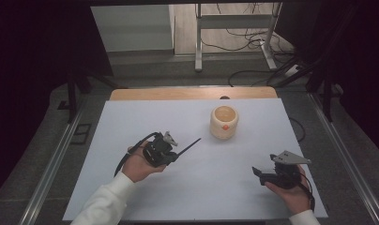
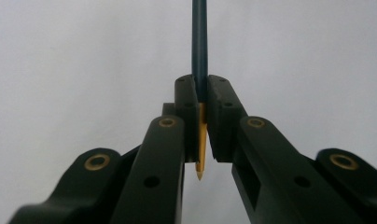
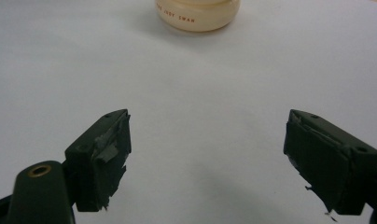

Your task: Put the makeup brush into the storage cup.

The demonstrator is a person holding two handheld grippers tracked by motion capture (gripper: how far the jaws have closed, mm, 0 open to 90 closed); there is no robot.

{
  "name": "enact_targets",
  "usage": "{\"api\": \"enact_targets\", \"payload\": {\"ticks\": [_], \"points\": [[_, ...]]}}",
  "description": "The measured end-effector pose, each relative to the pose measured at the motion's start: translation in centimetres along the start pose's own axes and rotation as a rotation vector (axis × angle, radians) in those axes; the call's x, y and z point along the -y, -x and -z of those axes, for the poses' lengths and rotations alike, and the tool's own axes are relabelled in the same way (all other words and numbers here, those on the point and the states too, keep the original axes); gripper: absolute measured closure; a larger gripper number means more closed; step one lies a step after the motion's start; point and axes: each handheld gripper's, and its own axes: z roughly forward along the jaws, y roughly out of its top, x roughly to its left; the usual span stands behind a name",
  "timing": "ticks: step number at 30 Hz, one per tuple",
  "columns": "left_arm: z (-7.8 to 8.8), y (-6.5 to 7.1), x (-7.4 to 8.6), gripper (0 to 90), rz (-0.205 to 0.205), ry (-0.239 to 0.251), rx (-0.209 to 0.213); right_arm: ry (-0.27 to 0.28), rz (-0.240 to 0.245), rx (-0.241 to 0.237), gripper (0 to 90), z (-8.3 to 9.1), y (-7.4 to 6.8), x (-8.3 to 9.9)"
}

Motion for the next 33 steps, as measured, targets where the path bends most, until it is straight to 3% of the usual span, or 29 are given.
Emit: {"api": "enact_targets", "payload": {"ticks": [5,14,33], "points": [[-0.4,0.3,-0.2,83.9,-0.030,-0.021,0.004,0.002,0.009,-0.007,15.6,0.0,-0.2,-0.1],[-0.8,1.0,-0.6,83.9,-0.052,-0.014,0.016,0.006,0.020,-0.015,15.5,0.0,-0.5,-0.4],[-1.5,1.7,-0.8,83.9,-0.072,-0.021,0.022,0.019,0.049,-0.053,15.5,-0.3,-1.4,-1.3]]}}
